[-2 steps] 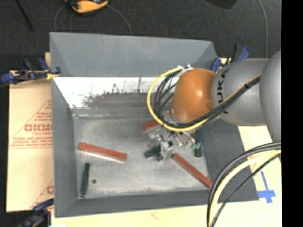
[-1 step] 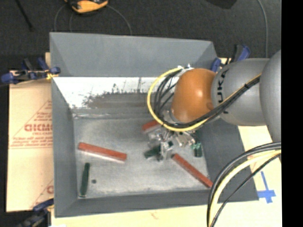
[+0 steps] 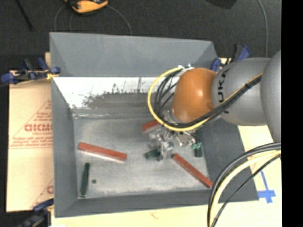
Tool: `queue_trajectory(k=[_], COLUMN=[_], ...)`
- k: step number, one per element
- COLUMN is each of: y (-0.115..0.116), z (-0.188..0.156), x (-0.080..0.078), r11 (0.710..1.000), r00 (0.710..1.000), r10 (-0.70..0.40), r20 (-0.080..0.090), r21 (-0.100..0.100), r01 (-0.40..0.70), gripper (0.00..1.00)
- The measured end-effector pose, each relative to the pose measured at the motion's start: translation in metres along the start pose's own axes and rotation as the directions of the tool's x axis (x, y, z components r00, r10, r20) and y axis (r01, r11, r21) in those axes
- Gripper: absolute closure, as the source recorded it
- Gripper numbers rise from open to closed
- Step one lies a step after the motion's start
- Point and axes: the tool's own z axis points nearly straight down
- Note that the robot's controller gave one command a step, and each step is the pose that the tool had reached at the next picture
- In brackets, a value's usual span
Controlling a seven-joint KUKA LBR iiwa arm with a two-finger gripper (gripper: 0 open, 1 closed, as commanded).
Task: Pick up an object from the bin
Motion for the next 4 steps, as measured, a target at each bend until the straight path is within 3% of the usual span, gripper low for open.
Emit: queue_trajectory(k=[2, 4], y=[0.000, 0.000], z=[-0.026, -0.076], x=[0.001, 0.001], r11=[1.000, 1.000], r00=[1.000, 1.000], r10=[0.002, 0.003], r20=[-0.005, -0.004], r21=[-0.001, -0.001], r01=[-0.002, -0.003], gripper=[1.00, 1.00])
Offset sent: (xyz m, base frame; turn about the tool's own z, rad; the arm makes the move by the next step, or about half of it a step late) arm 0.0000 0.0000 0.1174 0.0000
